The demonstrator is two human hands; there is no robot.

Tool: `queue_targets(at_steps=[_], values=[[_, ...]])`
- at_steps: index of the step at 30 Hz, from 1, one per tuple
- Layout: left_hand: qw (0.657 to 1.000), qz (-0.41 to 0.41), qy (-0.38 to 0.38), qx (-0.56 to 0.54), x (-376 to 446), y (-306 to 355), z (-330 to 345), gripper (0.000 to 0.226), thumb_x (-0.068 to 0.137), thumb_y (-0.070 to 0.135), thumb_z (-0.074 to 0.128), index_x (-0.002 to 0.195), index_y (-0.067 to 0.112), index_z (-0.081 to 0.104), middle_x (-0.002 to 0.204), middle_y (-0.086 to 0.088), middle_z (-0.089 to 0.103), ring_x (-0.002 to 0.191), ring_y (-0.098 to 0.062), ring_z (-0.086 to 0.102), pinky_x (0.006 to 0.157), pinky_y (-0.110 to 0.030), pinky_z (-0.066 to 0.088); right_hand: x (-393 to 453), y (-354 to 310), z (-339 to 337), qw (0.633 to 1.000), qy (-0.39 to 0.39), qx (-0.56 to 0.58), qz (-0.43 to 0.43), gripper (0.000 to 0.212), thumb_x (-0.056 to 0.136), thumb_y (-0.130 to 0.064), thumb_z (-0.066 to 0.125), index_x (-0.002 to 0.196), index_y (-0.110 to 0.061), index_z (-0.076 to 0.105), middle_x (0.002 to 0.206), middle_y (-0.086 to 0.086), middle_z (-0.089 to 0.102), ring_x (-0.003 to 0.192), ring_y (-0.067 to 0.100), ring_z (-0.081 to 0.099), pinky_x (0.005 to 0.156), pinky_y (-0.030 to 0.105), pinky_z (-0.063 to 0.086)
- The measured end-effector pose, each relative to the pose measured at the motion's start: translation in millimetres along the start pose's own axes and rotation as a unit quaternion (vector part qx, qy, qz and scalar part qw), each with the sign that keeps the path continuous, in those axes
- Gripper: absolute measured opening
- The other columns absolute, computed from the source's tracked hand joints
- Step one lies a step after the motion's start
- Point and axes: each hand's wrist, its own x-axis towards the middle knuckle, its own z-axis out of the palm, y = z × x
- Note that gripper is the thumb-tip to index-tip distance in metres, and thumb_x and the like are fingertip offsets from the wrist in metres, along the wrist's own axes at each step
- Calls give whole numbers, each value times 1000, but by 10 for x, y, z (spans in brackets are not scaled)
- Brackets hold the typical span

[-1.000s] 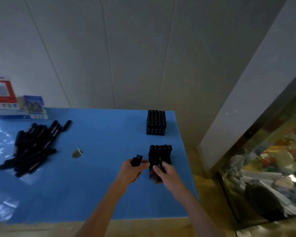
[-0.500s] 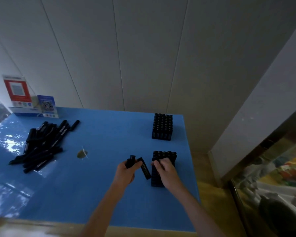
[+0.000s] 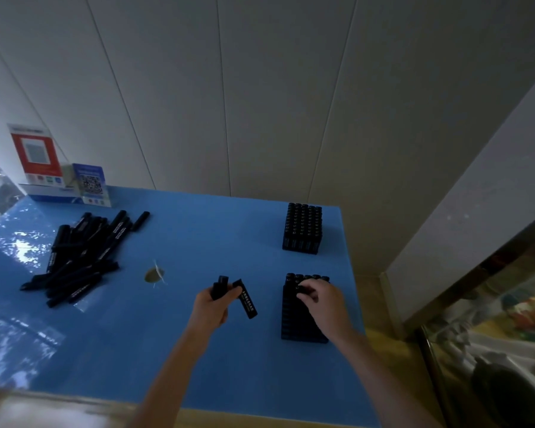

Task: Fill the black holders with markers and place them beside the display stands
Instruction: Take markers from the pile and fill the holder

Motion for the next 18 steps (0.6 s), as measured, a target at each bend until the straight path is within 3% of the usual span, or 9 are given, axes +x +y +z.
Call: queue_targets(at_steps=[3, 7, 18], values=[[1000, 5, -7, 1, 25, 18, -20, 15, 92, 19, 71, 101, 7, 71, 50, -1, 33, 39, -11, 27, 39, -22, 24, 12, 15, 70, 1000, 0, -10, -7, 18, 87, -16, 74, 105, -17, 72, 91, -8, 71, 75, -8, 59, 71, 4, 46], [1000, 4, -9, 6, 65, 41, -31, 14, 91, 19, 72, 99, 7, 71, 49, -1, 34, 38, -12, 28, 39, -22, 25, 51, 51, 132, 1000, 5, -11, -24, 20, 89, -14, 71, 109, -15, 72, 93, -5, 74, 83, 0, 65, 78, 16, 55], [1000, 3, -12, 11, 112, 34, -68, 11, 91, 17, 71, 99, 10, 72, 49, -2, 34, 38, -12, 28, 40, -24, 23, 107, 40, 183, 998, -7, -52, -41, 20, 91, -18, 69, 110, -18, 69, 96, -8, 72, 85, 0, 64, 75, 12, 51]])
